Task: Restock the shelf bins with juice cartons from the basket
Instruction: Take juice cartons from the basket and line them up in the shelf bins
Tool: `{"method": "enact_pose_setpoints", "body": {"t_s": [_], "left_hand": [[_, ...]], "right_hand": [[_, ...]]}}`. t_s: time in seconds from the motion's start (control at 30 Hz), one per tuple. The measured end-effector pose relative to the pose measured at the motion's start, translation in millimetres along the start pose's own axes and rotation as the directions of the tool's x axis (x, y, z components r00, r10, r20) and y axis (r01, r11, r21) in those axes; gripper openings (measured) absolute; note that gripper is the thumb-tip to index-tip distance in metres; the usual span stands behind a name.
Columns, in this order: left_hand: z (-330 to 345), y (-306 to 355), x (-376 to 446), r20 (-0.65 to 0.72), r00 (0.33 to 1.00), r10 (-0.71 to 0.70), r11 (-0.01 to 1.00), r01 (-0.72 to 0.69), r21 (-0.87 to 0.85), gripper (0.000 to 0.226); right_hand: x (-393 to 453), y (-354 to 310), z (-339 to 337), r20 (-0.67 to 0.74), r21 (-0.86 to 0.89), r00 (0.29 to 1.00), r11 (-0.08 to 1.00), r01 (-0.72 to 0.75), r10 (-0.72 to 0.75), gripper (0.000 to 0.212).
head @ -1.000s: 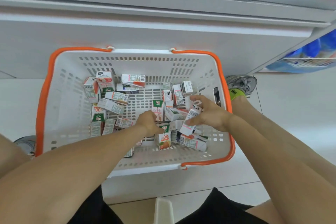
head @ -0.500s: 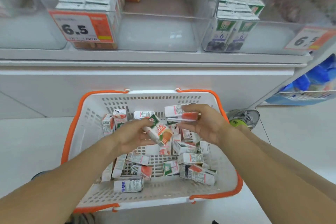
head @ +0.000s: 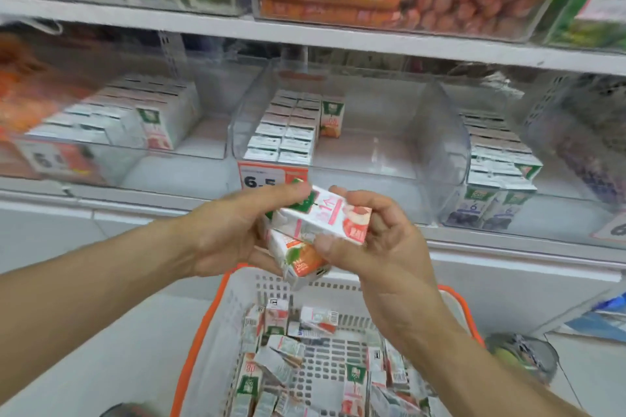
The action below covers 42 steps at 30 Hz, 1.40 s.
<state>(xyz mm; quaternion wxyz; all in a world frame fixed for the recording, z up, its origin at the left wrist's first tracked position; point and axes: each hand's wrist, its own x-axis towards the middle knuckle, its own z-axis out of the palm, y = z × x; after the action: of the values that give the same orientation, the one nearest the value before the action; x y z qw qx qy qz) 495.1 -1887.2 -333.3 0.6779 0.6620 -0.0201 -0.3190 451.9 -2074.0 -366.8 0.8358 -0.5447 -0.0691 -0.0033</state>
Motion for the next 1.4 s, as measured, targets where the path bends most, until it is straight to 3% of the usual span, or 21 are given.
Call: {"method": "enact_pose_setpoints", "body": {"t_s": [0.17,0.3,0.47,0.57,0.67,0.8,0.93,1.07,1.17,1.4], "left_hand": [[-30,-3,-8,-0.032,0.999,-0.007,0.980,0.013,0.198,0.047],[-39,2,2,0.055,0.997,-0.055,0.950,0.035,0.310,0.046],[-33,7,12,0.109,0.991,-0.084,0.926,0.037,0.376,0.049],[-28,13,19,0.005,0.998,-0.062,0.965,0.059,0.257,0.056],[-24,16,25,-0.122,0.992,-0.009,0.986,0.029,0.163,0.034],[-30,10,25,-0.180,0.984,0.009,0.985,0.023,0.172,0.018],[-35,11,17,-0.179,0.982,0.054,0.991,-0.031,0.130,0.028],[-41,17,0,-0.086,0.989,0.116,0.970,-0.095,0.223,0.052],[-48,15,-17,-0.044,0.985,0.164,0.946,-0.145,0.289,0.049],[-104,7,-65,-0.225,0.950,0.218,0.948,-0.152,0.278,0.036]], "right_hand": [[13,1,0,0.085,-0.197,0.974,0.962,-0.190,0.210,0.052],[24,-10,-9,0.166,-0.451,0.885,0.832,-0.323,0.434,0.059],[36,-14,-16,0.244,-0.503,0.794,0.772,-0.388,0.557,0.052],[45,-24,-23,0.258,-0.387,0.813,0.827,-0.408,0.522,0.056],[58,-30,-26,0.143,-0.144,0.923,0.930,-0.337,0.357,0.072],[74,-40,-26,-0.074,0.062,0.979,0.981,-0.183,0.188,0.048],[73,-39,-30,-0.107,-0.055,0.984,0.987,-0.148,0.141,0.037],[61,-21,-16,-0.026,-0.275,0.988,0.949,-0.153,0.152,0.071],[57,-13,8,0.068,-0.338,0.983,0.931,-0.138,0.171,0.064],[72,-15,88,0.193,-0.474,0.950,0.871,-0.127,0.244,0.052]]}}
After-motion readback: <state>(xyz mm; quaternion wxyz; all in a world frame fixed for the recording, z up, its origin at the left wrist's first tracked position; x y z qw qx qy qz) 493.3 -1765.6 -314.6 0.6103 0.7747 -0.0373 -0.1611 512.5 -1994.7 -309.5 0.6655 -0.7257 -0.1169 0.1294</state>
